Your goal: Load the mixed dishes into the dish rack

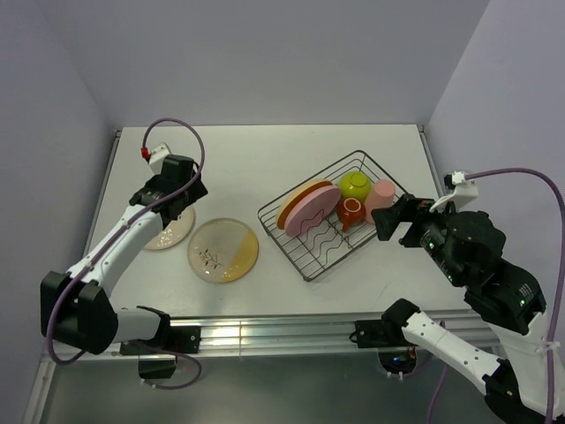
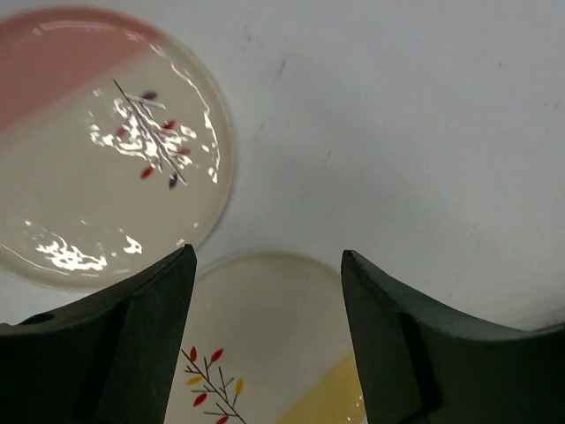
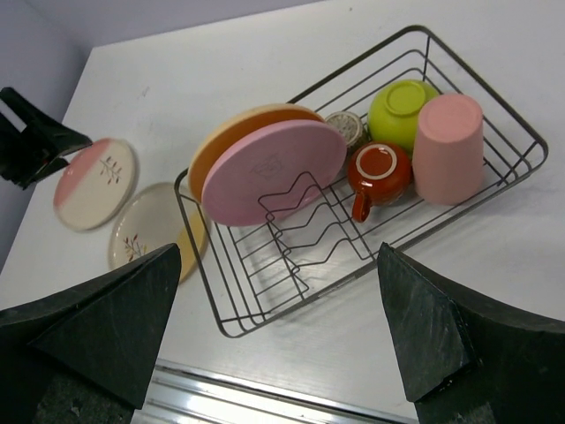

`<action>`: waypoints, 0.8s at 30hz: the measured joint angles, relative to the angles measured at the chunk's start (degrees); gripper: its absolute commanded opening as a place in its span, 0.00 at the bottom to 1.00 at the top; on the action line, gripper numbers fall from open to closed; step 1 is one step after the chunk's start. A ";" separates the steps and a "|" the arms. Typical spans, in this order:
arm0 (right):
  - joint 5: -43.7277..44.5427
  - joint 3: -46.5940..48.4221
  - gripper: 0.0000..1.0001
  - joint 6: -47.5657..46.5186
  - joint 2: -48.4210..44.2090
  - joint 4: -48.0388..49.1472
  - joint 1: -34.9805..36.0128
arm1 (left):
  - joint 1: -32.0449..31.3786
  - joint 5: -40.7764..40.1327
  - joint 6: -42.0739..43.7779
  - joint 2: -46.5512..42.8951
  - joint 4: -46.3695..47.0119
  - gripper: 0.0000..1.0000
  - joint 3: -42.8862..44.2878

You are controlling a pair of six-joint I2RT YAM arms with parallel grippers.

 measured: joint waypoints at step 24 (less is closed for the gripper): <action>-6.34 -3.43 0.99 -1.44 5.62 2.45 0.00 | 0.61 17.81 -35.85 27.28 -22.75 0.65 16.92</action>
